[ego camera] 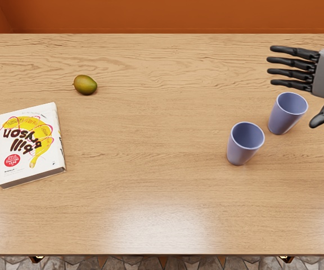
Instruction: Pick up cup and place in cup with right hand
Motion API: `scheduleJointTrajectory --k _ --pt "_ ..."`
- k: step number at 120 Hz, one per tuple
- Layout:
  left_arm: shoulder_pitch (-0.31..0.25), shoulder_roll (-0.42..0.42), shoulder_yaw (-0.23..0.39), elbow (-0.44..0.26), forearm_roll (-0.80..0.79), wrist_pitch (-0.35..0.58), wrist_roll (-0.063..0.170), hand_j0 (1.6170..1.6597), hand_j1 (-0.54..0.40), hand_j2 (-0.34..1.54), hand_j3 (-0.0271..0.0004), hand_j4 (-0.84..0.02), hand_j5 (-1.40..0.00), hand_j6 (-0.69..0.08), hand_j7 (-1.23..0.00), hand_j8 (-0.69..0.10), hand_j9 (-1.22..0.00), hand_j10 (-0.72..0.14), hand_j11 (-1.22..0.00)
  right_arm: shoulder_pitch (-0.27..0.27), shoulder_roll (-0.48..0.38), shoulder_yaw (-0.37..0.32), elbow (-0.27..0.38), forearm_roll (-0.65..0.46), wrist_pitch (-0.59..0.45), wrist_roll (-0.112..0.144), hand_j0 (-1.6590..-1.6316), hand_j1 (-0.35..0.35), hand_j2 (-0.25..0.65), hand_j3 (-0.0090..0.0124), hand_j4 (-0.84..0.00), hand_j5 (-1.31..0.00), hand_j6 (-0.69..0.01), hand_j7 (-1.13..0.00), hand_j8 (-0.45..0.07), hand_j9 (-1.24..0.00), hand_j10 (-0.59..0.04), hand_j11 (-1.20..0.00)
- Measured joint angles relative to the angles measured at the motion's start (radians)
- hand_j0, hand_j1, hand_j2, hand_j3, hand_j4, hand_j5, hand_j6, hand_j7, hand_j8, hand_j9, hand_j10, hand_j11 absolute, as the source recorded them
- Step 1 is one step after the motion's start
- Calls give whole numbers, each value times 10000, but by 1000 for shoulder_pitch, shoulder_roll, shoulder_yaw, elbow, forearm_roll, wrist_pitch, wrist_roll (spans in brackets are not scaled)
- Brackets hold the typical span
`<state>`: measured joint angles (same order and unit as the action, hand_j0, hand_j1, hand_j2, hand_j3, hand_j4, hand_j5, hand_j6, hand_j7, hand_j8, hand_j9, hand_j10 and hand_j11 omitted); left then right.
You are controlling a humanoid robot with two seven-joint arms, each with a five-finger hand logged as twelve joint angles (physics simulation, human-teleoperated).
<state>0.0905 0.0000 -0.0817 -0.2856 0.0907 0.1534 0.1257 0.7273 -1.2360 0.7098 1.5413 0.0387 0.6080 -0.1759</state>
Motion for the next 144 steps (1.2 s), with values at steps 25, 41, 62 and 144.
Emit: scheduleJointTrajectory --k 25,41,62,144 --pt "0 0 0 0 0 0 0 16581 3487 4 -3 0 -4 0 -4 1 -4 1 -4 86 66 -12 0 -58 3 -13 -16580 -3491 28 0 0 -9 12 -11 5 -9 -1 -8" --pt "0 0 0 0 0 0 0 16581 3488 3 -2 0 -4 0 -3 0 -3 0 -4 170 125 -36 31 -184 3 -94 -16580 -3491 21 0 -1 -5 5 -6 0 -4 -3 -4" --pt "0 0 0 0 0 0 0 16581 3488 3 -2 0 -3 -1 -3 0 -3 0 -3 201 146 -46 162 -363 -232 -187 -16580 -3491 15 0 -13 -4 -16 -2 -15 -3 -13 -2" --pt "0 0 0 0 0 0 0 16581 3489 1 -1 -1 -2 -1 -2 0 -2 0 -2 175 312 -233 204 -695 -615 -329 -16581 -3471 10 0 -64 -43 -81 -37 -71 -41 -60 -39"
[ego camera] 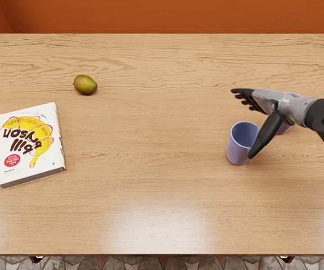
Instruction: Pick up cup and place in cup with right hand
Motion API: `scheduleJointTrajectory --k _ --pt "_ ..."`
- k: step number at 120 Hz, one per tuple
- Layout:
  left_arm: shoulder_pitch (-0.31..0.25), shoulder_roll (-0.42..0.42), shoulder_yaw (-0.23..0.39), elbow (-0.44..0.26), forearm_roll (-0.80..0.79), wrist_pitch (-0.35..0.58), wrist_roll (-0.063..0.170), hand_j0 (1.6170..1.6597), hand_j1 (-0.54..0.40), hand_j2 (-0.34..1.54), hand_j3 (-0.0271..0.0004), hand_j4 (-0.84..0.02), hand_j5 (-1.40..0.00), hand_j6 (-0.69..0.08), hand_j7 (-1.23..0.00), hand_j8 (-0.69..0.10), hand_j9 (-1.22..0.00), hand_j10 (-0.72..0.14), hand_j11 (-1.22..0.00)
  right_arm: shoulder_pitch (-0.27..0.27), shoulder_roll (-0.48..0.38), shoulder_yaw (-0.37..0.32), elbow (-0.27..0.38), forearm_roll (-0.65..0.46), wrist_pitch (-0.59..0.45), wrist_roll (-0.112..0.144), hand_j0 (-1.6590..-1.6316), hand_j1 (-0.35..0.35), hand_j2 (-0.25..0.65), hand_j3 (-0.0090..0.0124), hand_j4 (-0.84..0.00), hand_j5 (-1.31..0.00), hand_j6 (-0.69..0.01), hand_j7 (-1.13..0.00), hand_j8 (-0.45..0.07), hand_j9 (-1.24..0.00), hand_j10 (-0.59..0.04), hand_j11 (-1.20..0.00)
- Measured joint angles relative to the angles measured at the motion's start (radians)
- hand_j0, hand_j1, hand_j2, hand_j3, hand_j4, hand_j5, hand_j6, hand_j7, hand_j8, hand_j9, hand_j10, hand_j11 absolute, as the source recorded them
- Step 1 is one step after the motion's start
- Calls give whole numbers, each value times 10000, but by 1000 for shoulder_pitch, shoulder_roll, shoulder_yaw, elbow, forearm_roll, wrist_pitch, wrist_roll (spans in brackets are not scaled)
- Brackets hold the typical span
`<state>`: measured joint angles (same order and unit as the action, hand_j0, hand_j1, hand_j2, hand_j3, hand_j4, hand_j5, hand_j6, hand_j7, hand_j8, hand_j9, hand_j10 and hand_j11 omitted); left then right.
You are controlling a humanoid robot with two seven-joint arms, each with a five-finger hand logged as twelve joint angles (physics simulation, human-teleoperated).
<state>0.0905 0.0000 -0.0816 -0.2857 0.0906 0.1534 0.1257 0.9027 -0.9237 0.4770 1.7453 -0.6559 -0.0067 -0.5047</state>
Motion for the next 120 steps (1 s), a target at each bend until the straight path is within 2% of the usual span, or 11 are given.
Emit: scheduleJointTrajectory --k 23,51,81,120 --pt "0 0 0 0 0 0 0 16581 3489 1 -1 0 -2 0 -2 0 -2 0 -2 -31 29 -31 0 -57 -138 0 -16581 -3492 16 0 -43 -20 -60 -15 -51 -18 -40 -17" --pt "0 0 0 0 0 0 0 16581 3489 1 -1 0 -2 -1 -1 0 -1 0 -1 -45 55 -58 0 -78 -180 3 -16581 -3454 12 0 -65 -53 -82 -48 -73 -51 -63 -50" --pt "0 0 0 0 0 0 0 16581 3489 1 -1 0 -2 0 -1 0 -1 1 -1 -58 55 -65 0 -80 -191 -3 -16581 -2197 -196 0 -1120 -1424 -1136 -1418 -1127 -1422 -1117 -1420" --pt "0 0 0 0 0 0 0 16581 3489 1 -1 0 -2 0 -1 0 -1 1 -1 -59 49 -69 0 -80 -188 -13 -16581 -1703 -275 0 -1536 -1963 -1553 -1957 -1544 -1961 -1534 -1960"
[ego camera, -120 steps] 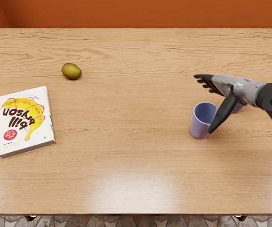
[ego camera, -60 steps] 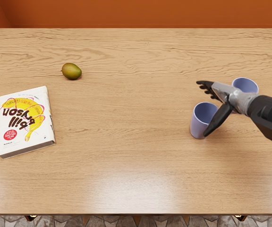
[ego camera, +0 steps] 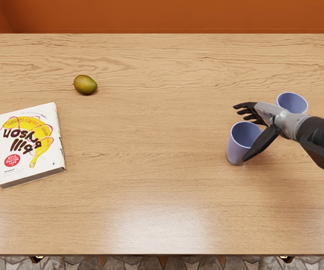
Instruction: Pick up cup and place in cup with right hand
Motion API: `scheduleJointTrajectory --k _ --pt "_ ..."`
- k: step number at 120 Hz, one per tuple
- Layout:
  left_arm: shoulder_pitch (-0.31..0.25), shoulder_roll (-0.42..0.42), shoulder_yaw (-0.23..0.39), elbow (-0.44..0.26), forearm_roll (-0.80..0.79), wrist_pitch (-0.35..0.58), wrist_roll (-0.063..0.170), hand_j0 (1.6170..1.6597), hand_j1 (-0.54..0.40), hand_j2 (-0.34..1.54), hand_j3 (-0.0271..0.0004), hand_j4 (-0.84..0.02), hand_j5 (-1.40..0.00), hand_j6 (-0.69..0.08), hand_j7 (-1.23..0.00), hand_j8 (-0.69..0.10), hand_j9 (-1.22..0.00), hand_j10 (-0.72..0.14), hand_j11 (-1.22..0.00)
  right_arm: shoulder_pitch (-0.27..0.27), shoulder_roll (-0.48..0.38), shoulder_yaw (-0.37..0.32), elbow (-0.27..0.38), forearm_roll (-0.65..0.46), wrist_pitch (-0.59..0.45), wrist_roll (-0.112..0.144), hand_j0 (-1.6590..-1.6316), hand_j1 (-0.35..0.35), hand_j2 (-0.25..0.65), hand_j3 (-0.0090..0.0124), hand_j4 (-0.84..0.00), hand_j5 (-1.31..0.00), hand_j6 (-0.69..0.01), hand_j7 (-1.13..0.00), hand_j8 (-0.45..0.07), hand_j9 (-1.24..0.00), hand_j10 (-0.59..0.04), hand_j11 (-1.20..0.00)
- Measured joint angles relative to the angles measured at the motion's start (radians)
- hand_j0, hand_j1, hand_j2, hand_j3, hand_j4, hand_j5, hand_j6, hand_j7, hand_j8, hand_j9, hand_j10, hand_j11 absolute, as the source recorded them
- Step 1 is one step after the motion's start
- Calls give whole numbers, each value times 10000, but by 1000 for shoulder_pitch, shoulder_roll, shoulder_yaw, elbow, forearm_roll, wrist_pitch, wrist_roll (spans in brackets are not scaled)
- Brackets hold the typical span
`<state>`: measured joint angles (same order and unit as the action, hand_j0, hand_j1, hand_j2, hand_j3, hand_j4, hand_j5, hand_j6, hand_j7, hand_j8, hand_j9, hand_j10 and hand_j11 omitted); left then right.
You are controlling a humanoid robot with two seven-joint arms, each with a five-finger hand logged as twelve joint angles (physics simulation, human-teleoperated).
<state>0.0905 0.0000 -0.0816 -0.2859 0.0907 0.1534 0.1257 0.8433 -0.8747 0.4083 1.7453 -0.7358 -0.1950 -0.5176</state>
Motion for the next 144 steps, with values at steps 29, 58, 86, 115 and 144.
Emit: scheduleJointTrajectory --k 29,58,86,115,144 --pt "0 0 0 0 0 0 0 16581 3489 1 -1 0 -2 0 -1 0 -1 1 -1 0 -1 0 0 0 0 -13 -16580 -1253 -349 0 -1913 -2452 -1929 -2446 -1921 -2450 -1910 -2448" --pt "0 0 0 0 0 0 0 16581 3489 1 -1 0 -2 0 -1 0 -1 1 -1 0 -3 0 0 0 0 -22 -16580 -695 -440 0 -2378 -3056 -2394 -3050 -2385 -3054 -2376 -3053" --pt "0 0 0 0 0 0 0 16581 3489 2 -1 0 -2 0 -2 0 -2 1 -2 0 -2 0 0 1 0 -23 -16582 367 -199 0 -2812 -3682 -2850 -3645 -2808 -3697 -2793 -3706" --pt "0 0 0 0 0 0 0 16581 3489 2 -1 0 -2 0 -2 0 -2 1 -2 -2 -1 0 0 0 9 -33 -16580 556 -417 0 -3166 -4128 -3195 -4100 -3168 -4134 -3157 -4138" --pt "0 0 0 0 0 0 0 16581 3489 2 -1 0 -2 0 -2 0 -2 1 -2 0 4 1 0 2 13 -37 -16573 1090 -204 0 -3603 -4908 -3134 -4799 -2860 -4892 -3529 -4903"
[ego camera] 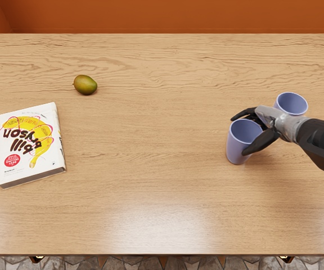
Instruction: Pick up cup and place in cup with right hand
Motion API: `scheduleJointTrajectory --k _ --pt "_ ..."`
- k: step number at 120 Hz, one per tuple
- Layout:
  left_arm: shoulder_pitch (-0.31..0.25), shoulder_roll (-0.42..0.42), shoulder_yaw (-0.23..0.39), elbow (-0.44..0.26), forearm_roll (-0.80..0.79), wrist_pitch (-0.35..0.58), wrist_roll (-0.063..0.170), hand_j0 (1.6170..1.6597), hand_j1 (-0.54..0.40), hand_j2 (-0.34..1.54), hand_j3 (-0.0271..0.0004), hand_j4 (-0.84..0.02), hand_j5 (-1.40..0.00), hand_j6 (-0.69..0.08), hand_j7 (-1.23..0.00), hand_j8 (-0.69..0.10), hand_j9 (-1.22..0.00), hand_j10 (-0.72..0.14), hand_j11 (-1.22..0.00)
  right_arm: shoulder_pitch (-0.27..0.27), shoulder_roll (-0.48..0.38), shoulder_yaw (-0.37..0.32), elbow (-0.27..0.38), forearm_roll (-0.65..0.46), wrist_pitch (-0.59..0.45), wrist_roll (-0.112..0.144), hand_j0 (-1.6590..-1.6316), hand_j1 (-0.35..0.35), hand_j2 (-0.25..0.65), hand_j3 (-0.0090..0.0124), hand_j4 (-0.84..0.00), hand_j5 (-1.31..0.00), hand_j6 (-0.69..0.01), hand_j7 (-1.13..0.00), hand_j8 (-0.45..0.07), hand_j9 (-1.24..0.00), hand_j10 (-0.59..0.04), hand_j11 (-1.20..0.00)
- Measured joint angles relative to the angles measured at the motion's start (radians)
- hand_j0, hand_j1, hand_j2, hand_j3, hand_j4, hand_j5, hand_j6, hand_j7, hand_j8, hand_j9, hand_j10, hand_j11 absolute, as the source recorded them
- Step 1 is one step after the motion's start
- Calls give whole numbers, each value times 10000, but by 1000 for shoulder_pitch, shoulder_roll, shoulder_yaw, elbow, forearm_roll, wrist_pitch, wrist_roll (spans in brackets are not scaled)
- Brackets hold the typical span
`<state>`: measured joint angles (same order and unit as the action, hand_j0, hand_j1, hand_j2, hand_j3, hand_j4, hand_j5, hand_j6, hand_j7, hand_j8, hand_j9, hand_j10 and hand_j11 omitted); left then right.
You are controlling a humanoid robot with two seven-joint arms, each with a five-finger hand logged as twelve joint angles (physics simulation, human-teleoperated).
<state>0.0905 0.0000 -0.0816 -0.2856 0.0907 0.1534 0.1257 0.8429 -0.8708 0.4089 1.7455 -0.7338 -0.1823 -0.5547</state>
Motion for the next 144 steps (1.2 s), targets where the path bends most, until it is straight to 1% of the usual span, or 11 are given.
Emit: scheduleJointTrajectory --k 38,60,102,112,114,115,127,128,135,136,144 --pt "0 0 0 0 0 0 0 16581 3489 1 -1 0 -2 0 -1 0 -1 1 -2 21 2 8 0 1 6 -2 -16558 887 -558 0 -3985 -5536 -3132 -5374 -2696 -5509 -3390 -5532" --pt "0 0 0 0 0 0 0 16581 3489 1 -1 0 -1 0 -1 0 -1 1 -1 102 -2 14 0 5 51 -45 -16558 864 -542 5 -4020 -5682 -3110 -5475 -2631 -5633 -3363 -5673" --pt "0 0 0 0 0 0 0 16581 3490 0 0 -1 -1 -1 0 0 0 0 0 295 -52 17 -1 68 105 -56 -16552 378 -1145 0 -3953 -5496 -3486 -5338 -2985 -5402 -3724 -5421" --pt "0 0 0 0 0 0 0 16581 3490 0 0 -1 0 -1 0 0 0 0 0 319 -66 19 -10 81 119 -56 -16551 351 -1150 -1 -3943 -5476 -3466 -5324 -2954 -5370 -3726 -5384" --pt "0 0 0 0 0 0 0 16581 3490 0 0 -1 0 -1 0 0 0 0 0 323 -70 19 -13 82 121 -56 -16551 317 -1175 9 -3947 -5466 -3465 -5322 -3061 -5380 -3740 -5391" --pt "0 0 0 0 0 0 0 16581 3490 0 0 -1 0 -1 0 0 0 0 0 324 -73 19 -14 83 122 -56 -16555 446 -869 -8 -3959 -5448 -3523 -5321 -3057 -5365 -3759 -5377" --pt "0 0 0 0 0 0 0 16581 3490 0 0 -1 0 -1 0 0 0 0 0 338 -97 20 -34 89 127 -56 -16552 310 -1052 4 -3955 -5440 -3524 -5311 -3156 -5355 -3857 -5357" --pt "-1 0 0 0 0 0 0 16581 3490 0 0 -1 0 -1 0 0 0 0 0 339 -98 20 -38 89 128 -56 -16558 467 -700 1 -3965 -5426 -3552 -5311 -3197 -5351 -3867 -5354" --pt "0 0 0 0 0 0 0 16581 3490 0 0 -1 0 -1 0 0 0 0 0 342 -103 20 -66 91 129 -56 -16561 526 -514 0 -3934 -5447 -3487 -5307 -3111 -5357 -3883 -5358" --pt "0 0 0 0 0 0 0 16581 3490 0 0 -1 0 -1 0 0 0 0 0 342 -103 20 -69 91 129 -56 -16567 705 -121 -1 -3939 -5439 -3494 -5307 -3119 -5350 -3889 -5352" --pt "0 0 0 0 0 0 0 16581 3490 0 0 -1 0 -1 0 0 0 0 0 344 -106 20 -96 93 130 -56 -16569 737 -174 8 -3903 -5469 -3402 -5304 -2969 -5379 -3850 -5388"
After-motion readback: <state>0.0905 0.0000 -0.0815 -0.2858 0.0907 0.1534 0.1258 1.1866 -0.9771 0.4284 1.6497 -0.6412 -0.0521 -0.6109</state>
